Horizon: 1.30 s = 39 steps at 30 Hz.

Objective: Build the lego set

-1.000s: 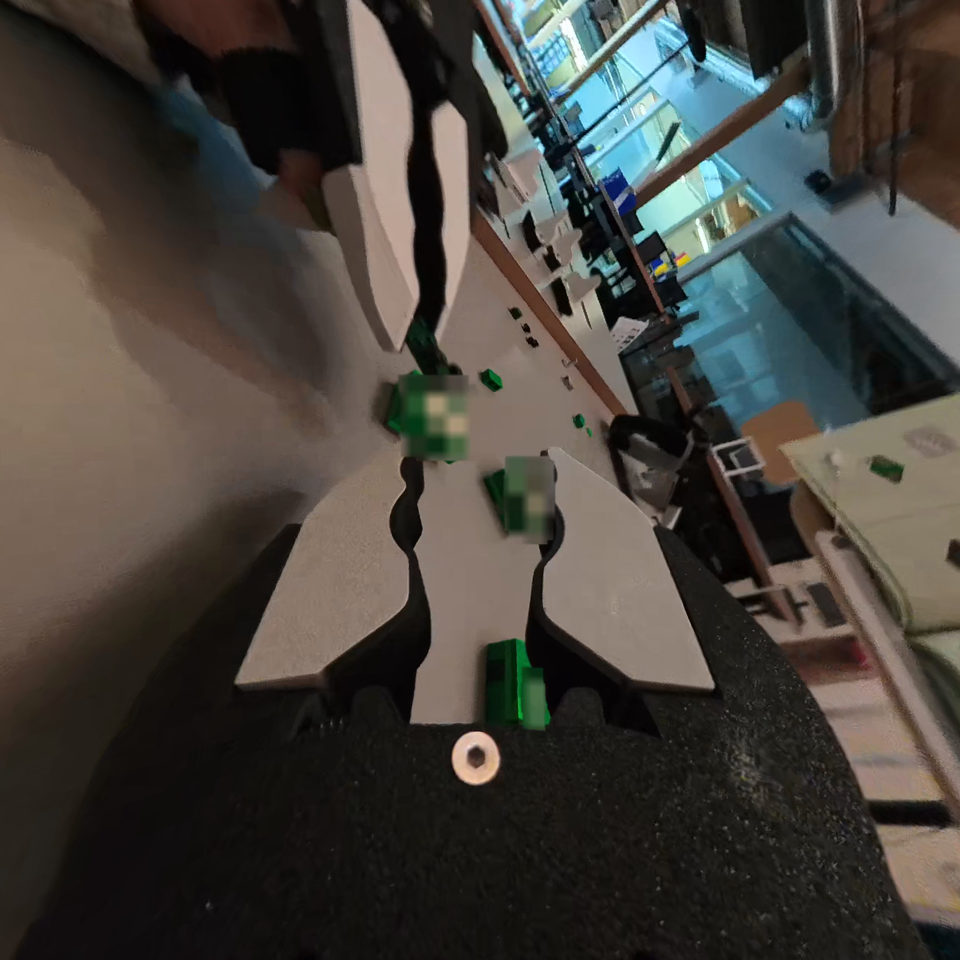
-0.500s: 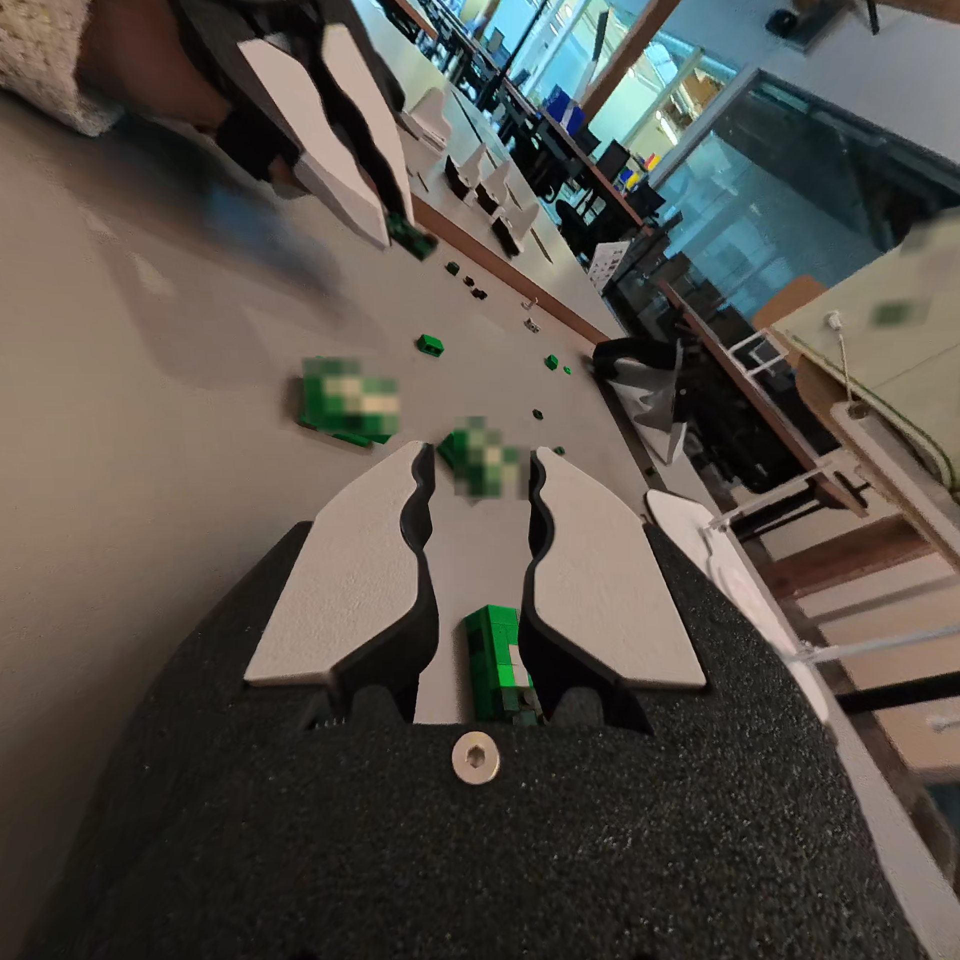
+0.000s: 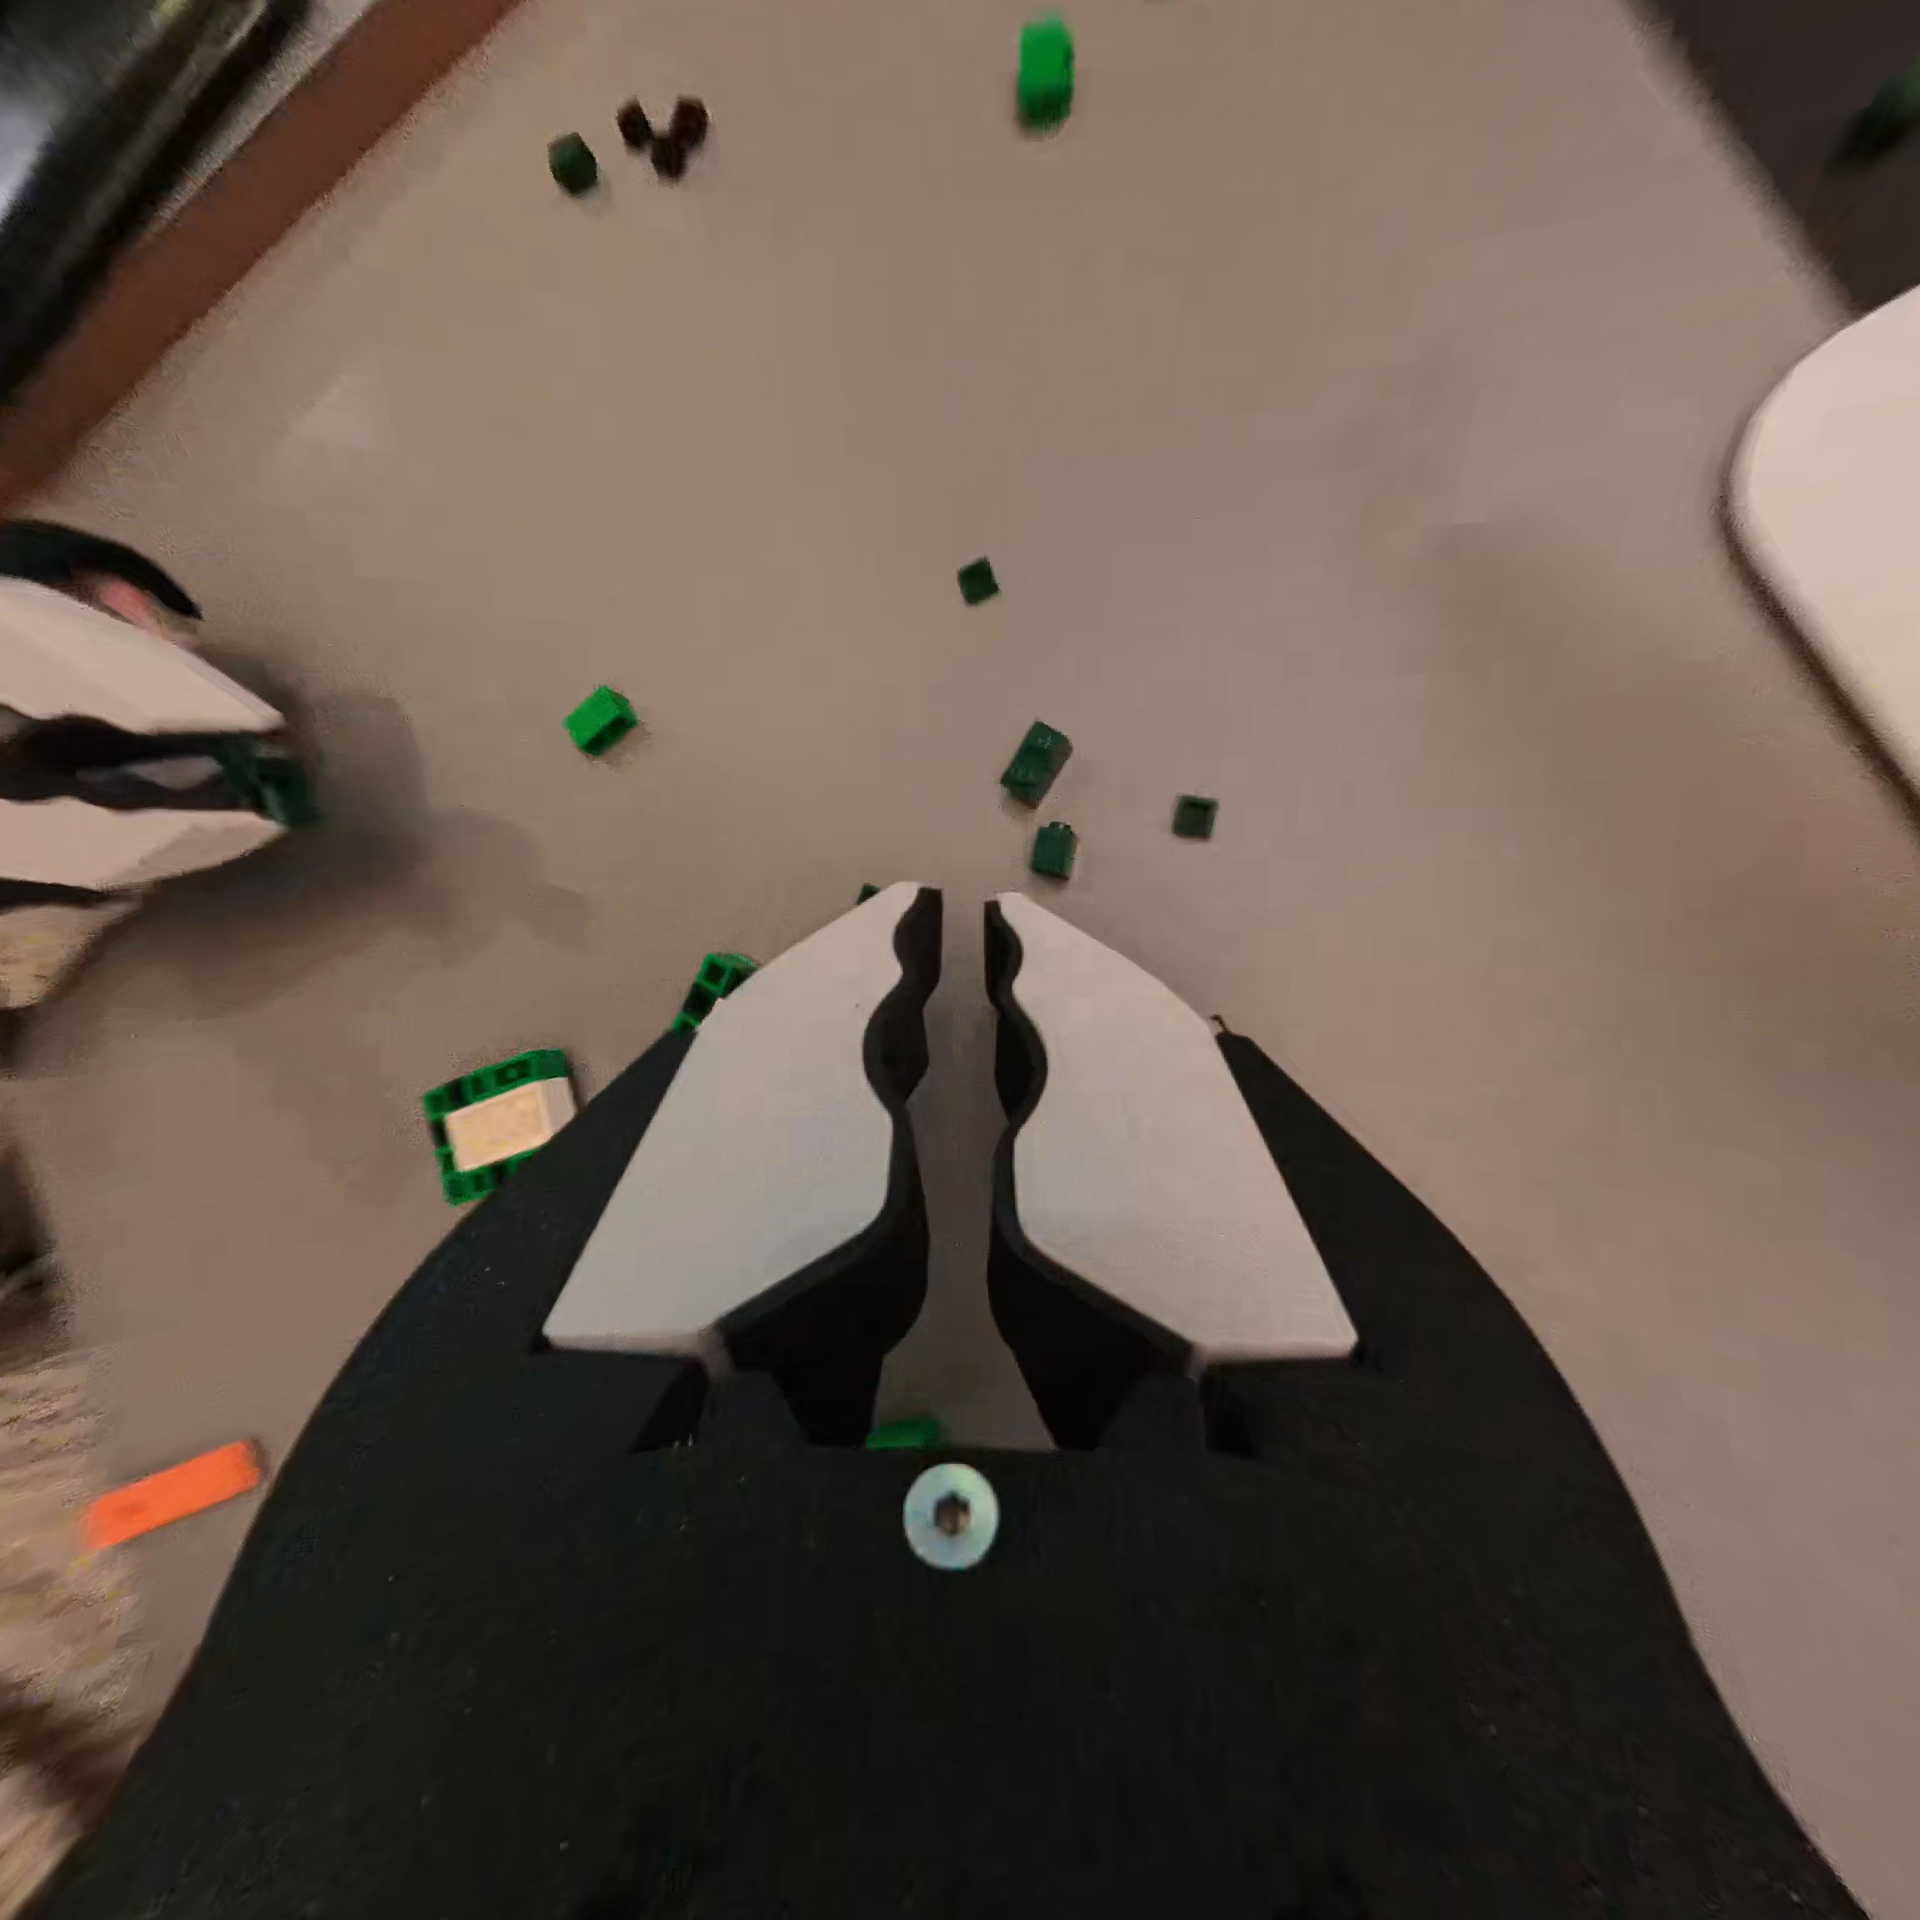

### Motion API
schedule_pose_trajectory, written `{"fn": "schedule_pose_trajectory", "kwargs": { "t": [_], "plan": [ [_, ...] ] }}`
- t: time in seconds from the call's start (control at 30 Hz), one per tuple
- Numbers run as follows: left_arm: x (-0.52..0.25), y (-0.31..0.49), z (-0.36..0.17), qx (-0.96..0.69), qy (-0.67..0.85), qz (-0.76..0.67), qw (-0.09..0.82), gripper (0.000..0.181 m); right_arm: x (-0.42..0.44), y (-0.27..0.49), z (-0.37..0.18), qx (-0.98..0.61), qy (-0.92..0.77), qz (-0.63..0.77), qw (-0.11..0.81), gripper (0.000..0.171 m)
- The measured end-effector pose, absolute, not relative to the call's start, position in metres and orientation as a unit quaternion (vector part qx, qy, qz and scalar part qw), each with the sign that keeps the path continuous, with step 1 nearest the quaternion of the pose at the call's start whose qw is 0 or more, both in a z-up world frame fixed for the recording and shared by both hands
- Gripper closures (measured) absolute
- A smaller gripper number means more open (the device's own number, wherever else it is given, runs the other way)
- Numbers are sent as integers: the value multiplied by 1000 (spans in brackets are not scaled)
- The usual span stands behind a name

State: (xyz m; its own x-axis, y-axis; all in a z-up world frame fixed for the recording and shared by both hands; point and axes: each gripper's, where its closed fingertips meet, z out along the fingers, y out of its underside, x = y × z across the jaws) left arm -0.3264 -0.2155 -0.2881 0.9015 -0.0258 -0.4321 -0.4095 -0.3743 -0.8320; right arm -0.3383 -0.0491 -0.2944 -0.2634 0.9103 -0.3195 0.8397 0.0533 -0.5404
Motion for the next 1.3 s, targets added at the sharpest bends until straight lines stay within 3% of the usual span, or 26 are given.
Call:
{"fn": "schedule_pose_trajectory", "kwargs": {
  "t": [0.1,0.8,0.93,1.3],
  "plan": [
    [-326,-217,-287,-808,130,169,549,165,-351,-47,-306,-625,-716,310,-13,164],
    [-322,-217,-292,-816,141,163,537,165,-411,-79,-334,-532,-831,162,-15,162],
    [-321,-218,-293,-816,145,162,535,165,-413,-81,-333,-503,-846,174,18,171],
    [-314,-219,-292,-811,156,147,545,165,-351,-141,-284,-273,-879,344,189,171]
  ]
}}
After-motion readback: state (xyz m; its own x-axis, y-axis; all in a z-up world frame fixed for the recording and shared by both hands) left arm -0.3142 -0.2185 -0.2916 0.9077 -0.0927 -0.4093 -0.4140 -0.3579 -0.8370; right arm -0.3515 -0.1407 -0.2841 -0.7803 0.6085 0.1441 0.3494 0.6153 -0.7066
